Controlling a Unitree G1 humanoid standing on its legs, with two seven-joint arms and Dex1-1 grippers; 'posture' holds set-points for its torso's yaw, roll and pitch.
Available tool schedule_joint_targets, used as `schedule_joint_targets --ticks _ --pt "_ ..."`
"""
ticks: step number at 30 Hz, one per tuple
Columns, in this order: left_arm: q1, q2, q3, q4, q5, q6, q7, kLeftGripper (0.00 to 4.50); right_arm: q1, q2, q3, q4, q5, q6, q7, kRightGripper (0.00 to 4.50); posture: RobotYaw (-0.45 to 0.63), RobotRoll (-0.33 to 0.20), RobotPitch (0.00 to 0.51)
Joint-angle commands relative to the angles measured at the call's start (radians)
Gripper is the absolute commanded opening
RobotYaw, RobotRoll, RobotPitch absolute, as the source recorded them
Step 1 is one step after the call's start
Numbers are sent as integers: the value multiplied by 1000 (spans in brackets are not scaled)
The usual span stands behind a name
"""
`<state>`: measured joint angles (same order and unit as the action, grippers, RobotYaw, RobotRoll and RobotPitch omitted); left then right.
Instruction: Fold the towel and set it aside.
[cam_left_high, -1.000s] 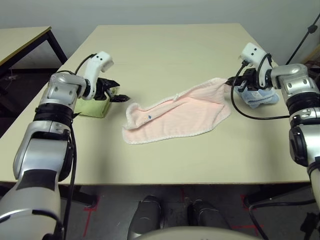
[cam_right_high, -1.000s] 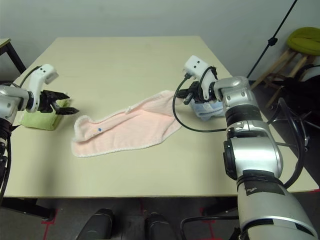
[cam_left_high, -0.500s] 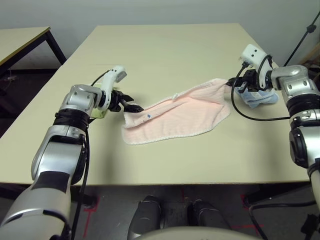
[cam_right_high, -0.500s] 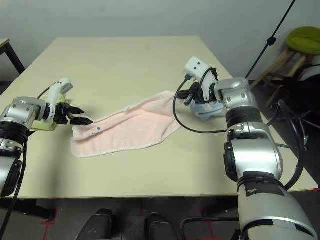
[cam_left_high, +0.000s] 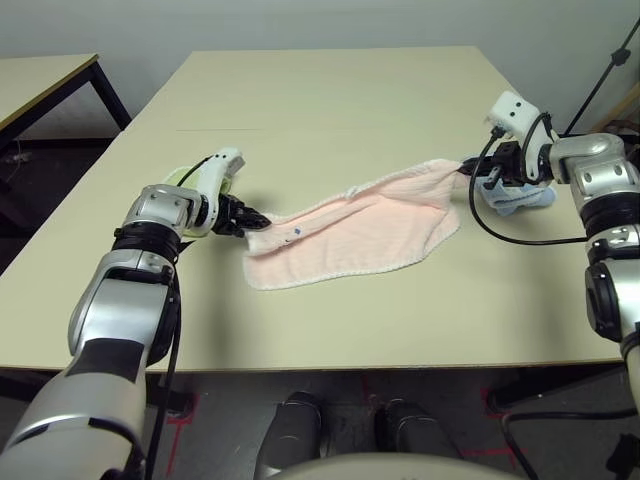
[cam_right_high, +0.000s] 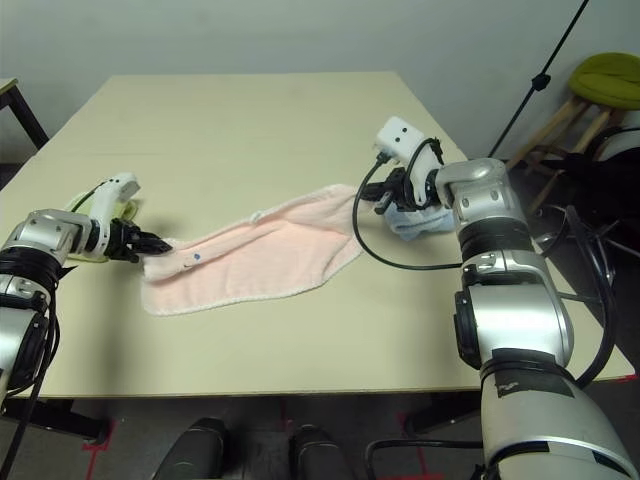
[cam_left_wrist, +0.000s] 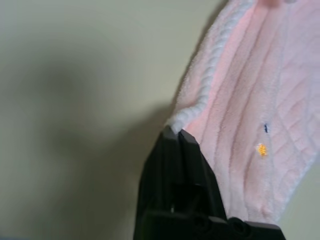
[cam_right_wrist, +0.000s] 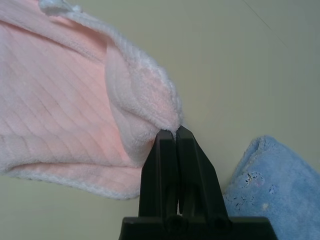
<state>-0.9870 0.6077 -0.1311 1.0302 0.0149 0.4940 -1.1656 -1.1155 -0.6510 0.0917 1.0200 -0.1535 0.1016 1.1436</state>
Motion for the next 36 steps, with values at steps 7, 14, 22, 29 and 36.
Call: schedule_joint_targets --ticks 7,14,22,29,36 --pt "-77 -8 37 -30 -36 8 -29 49 -40 8 28 84 -24 -44 -29 0 124 0 45" --pt "-270 -22 119 64 -37 -209 159 49 -205 52 -13 237 -32 -186 -299 0 132 0 50" --pt "-446 49 201 84 -50 -453 267 49 -386 64 -208 234 138 -314 -384 0 151 0 56" --pt "-100 122 200 -224 -98 -350 149 49 -94 -15 -197 -10 242 -96 -3 0 134 0 64" --pt "363 91 264 -574 -208 -151 209 49 425 -22 -164 -397 307 183 55 0 119 0 67"
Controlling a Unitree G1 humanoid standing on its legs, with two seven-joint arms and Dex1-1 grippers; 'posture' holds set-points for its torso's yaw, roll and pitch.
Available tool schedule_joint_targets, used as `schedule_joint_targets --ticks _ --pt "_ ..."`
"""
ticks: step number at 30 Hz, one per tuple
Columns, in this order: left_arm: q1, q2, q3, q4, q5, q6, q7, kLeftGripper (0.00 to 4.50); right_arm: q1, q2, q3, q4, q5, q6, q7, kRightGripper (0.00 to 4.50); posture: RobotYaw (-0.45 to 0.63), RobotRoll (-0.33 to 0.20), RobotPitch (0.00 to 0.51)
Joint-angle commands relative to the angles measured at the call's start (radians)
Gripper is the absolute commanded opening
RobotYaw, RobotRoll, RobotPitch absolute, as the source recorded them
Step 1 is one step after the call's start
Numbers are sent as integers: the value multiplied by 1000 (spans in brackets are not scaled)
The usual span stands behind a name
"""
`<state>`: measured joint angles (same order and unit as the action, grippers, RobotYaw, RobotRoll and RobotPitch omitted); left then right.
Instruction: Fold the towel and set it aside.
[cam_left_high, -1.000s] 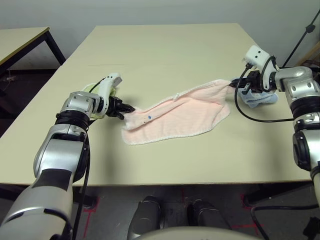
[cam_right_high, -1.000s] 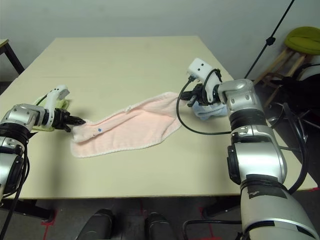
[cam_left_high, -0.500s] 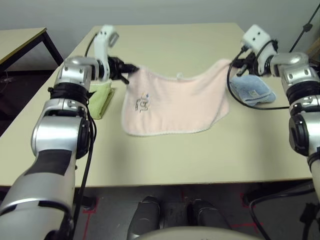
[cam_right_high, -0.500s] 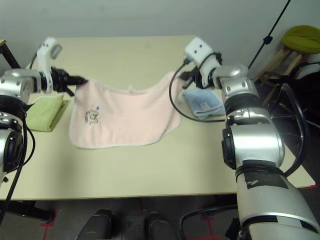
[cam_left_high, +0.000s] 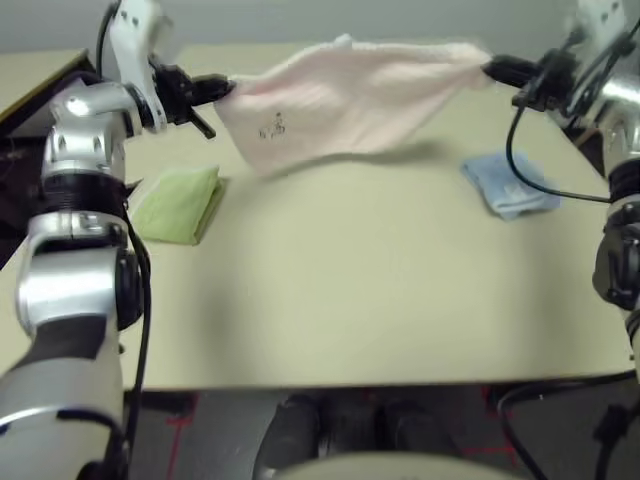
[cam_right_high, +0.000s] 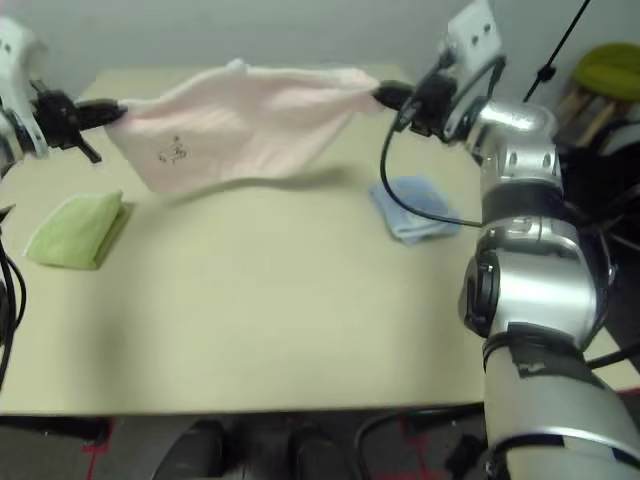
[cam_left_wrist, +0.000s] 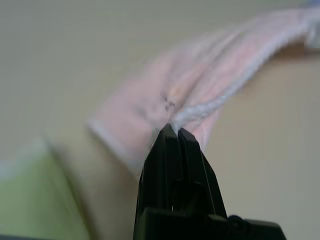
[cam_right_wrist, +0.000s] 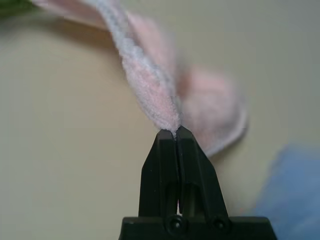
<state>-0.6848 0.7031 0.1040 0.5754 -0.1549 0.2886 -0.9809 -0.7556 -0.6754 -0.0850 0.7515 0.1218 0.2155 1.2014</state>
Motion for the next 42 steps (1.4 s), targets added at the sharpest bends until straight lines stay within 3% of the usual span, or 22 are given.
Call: schedule_joint_targets --ticks 1,5,9,18,21,28,32,37,42 --pt "93 -8 34 -139 -46 68 37 49 101 6 14 -149 32 84 -10 0 119 0 68" --pt "177 0 40 -191 -65 113 56 49 175 -2 28 -177 30 110 -24 0 117 0 69" --pt "201 17 55 -216 -85 141 59 49 167 -19 30 -184 38 127 -16 0 107 0 70" --pt "292 119 27 -344 -148 236 -66 49 194 -81 41 -264 50 117 33 0 96 0 73" --pt "345 174 17 -406 -177 291 -134 49 231 -110 48 -318 57 108 77 0 100 0 74" --pt "516 388 -17 -573 -238 397 -331 49 445 -256 76 -599 137 182 260 0 113 0 78" --pt "542 465 -54 -603 -244 439 -393 49 484 -305 83 -664 168 237 297 0 104 0 80" --pt "502 464 -77 -572 -229 422 -384 49 468 -316 95 -656 178 265 301 0 100 0 80" --pt "488 515 -80 -570 -238 456 -417 49 481 -390 125 -707 229 377 392 0 101 0 78"
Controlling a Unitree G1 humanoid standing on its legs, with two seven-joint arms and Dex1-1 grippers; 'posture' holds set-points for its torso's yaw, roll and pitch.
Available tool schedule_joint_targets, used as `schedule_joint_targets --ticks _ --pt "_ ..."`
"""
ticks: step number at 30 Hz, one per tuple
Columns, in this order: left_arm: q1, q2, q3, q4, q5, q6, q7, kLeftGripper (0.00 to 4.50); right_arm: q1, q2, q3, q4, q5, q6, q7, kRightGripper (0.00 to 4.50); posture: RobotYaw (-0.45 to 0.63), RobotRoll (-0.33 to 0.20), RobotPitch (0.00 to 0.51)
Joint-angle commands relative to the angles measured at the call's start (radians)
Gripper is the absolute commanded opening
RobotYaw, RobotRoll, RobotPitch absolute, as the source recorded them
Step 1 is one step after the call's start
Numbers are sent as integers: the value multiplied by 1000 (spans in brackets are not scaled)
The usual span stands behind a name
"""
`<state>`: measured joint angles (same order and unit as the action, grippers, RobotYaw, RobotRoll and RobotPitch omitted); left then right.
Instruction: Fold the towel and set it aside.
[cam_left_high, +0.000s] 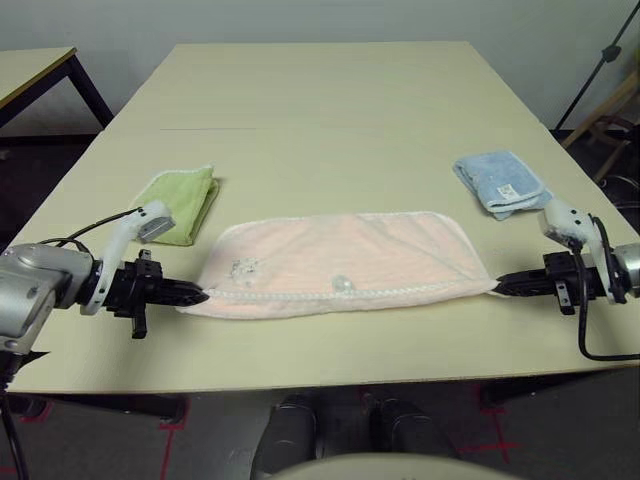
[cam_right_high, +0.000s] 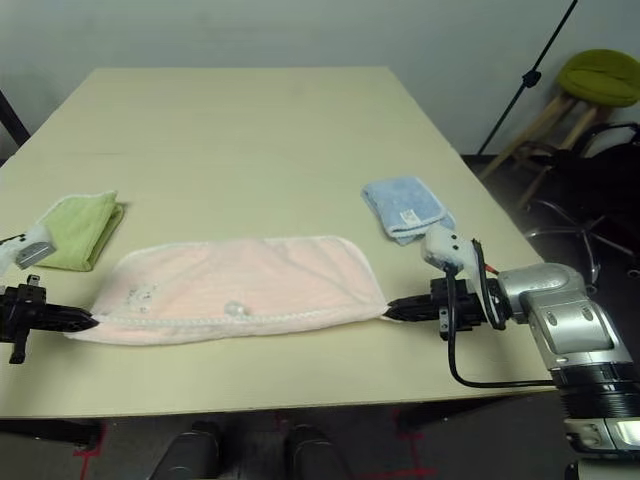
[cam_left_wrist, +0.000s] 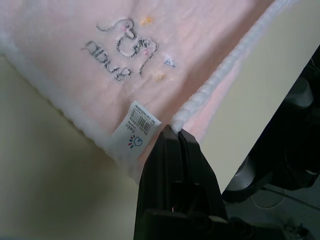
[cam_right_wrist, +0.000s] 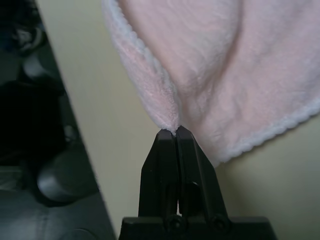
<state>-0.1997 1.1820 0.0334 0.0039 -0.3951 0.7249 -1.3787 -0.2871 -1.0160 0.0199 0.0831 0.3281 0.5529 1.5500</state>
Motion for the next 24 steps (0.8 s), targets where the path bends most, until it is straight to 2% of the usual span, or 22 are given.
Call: schedule_joint_targets --ticks 1,4,8,15,18,24 --pt "3 33 -5 3 5 13 -10 49 11 -53 22 -31 15 30 35 0 104 0 79" --pt "-36 -3 -13 46 34 -39 34 49 -40 -10 27 42 -31 -53 -34 0 109 0 80" --pt "-139 -53 -62 135 97 -125 55 49 -164 77 40 182 -101 -179 -129 0 108 0 80" --pt "-375 -170 -159 399 240 -323 91 49 -379 197 106 502 -243 -440 -226 0 113 0 84" --pt "-449 -209 -184 514 296 -398 102 49 -437 236 126 618 -288 -542 -255 0 111 0 84" --pt "-514 -251 -201 655 365 -497 115 49 -498 300 126 764 -331 -662 -305 0 108 0 80"
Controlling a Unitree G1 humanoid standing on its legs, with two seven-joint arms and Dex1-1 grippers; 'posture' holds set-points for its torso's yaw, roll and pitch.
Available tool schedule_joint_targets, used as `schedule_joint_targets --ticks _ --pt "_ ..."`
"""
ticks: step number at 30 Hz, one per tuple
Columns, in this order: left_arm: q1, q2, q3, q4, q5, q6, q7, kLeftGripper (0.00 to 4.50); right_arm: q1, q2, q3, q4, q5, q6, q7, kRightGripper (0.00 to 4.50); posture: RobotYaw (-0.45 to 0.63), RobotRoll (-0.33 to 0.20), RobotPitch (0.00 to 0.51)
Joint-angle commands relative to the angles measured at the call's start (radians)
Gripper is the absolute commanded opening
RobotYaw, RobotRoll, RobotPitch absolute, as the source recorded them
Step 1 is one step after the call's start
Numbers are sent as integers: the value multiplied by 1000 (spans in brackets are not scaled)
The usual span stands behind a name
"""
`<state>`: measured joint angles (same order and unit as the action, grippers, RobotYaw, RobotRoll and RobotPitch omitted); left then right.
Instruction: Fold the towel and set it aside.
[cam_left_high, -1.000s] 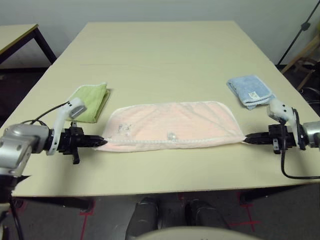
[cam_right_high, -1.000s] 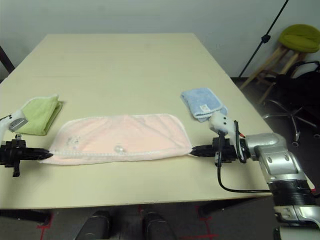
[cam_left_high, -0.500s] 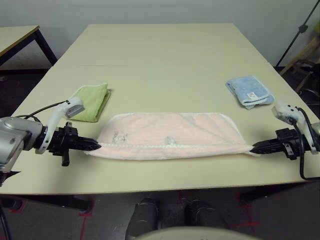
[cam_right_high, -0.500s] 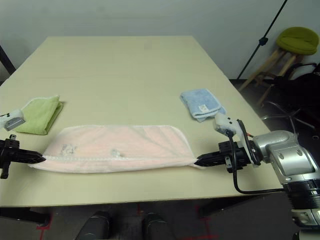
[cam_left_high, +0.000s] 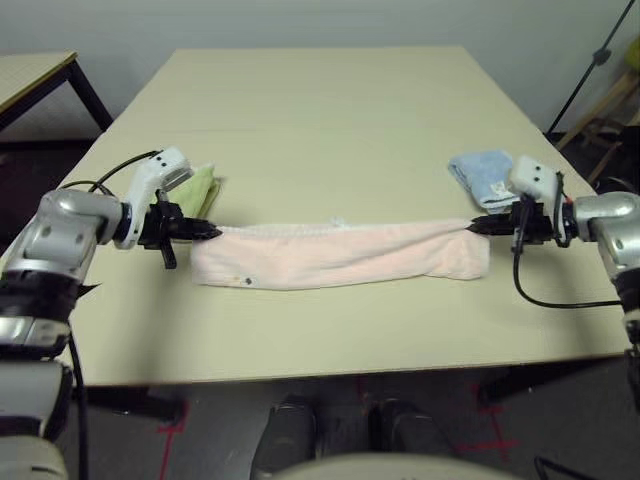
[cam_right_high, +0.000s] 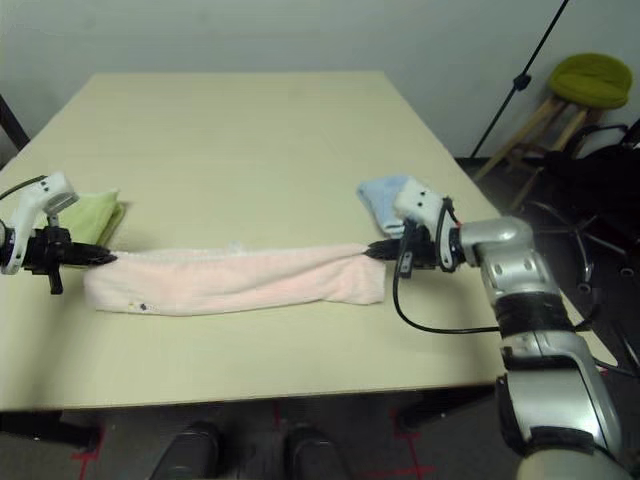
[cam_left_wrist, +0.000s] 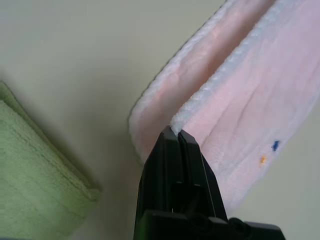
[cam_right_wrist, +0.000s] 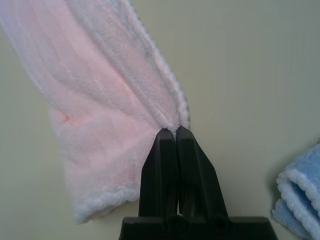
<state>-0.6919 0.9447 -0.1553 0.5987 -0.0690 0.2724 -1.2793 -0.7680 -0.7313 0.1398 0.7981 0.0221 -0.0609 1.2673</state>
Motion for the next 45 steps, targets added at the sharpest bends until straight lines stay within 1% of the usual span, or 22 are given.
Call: schedule_joint_targets --ticks 1,3,5,7,8,9,14,15,17,18,19,20,23,26,29,31,33,36,43,44,45 --pt "-28 -19 -12 77 47 -57 19 49 -22 21 4 63 -29 -62 -32 0 108 0 80" --pt "-37 -30 -8 108 62 -86 33 49 -26 30 -2 82 -38 -95 -58 0 106 0 80" --pt "-42 -39 -3 130 78 -105 61 0 -32 38 -18 96 -29 -94 -77 422 106 0 79" --pt "-51 -45 3 142 84 -114 73 488 -40 33 -36 100 -3 -76 -55 945 106 0 79" --pt "-55 -47 8 145 82 -115 74 747 -43 28 -44 99 7 -69 -45 1343 112 0 82" --pt "-62 -44 14 142 80 -112 74 1001 -51 17 -58 99 20 -56 -36 1647 112 0 82" --pt "-87 -25 59 107 50 -64 69 2663 -90 -37 -121 94 65 23 -17 3443 116 0 87" --pt "-92 -22 81 83 28 -43 66 3015 -93 -49 -141 75 89 67 -8 3842 116 0 87" --pt "-95 -20 133 25 -19 17 71 3655 -77 -72 -179 5 140 173 12 4490 118 0 88" --pt "-90 -20 158 -10 -46 56 70 4078 -56 -83 -192 -46 164 222 23 4500 118 0 88" --pt "-76 -19 185 -56 -79 97 65 4351 -18 -93 -205 -124 196 285 35 4500 121 0 90" --pt "-57 -17 207 -108 -108 141 64 4447 25 -101 -218 -211 232 361 42 4500 120 0 91" --pt "8 -24 254 -263 -188 270 71 4447 130 -93 -254 -425 309 519 -6 4500 117 0 93" --pt "68 -81 316 -410 -297 403 122 4447 199 -44 -283 -596 376 630 -90 4500 110 0 99" --pt "139 -128 317 -498 -335 468 173 4447 253 26 -281 -737 423 687 -165 4500 109 0 103" --pt "177 -151 309 -541 -359 499 195 4181 277 70 -281 -809 465 737 -208 4500 109 0 103" --pt "194 -171 309 -578 -389 534 214 3746 291 93 -275 -844 483 763 -236 4500 106 0 103" --pt "216 -195 303 -623 -432 575 227 2744 300 115 -280 -850 505 785 -267 3894 105 0 102" --pt "232 -237 279 -625 -458 584 275 258 361 118 -249 -870 512 767 -271 1265 103 0 99" --pt "241 -238 271 -626 -456 582 278 1 371 117 -244 -872 508 761 -272 905 103 0 99" --pt "250 -241 264 -625 -451 576 282 0 381 117 -240 -869 501 753 -277 527 103 0 99"
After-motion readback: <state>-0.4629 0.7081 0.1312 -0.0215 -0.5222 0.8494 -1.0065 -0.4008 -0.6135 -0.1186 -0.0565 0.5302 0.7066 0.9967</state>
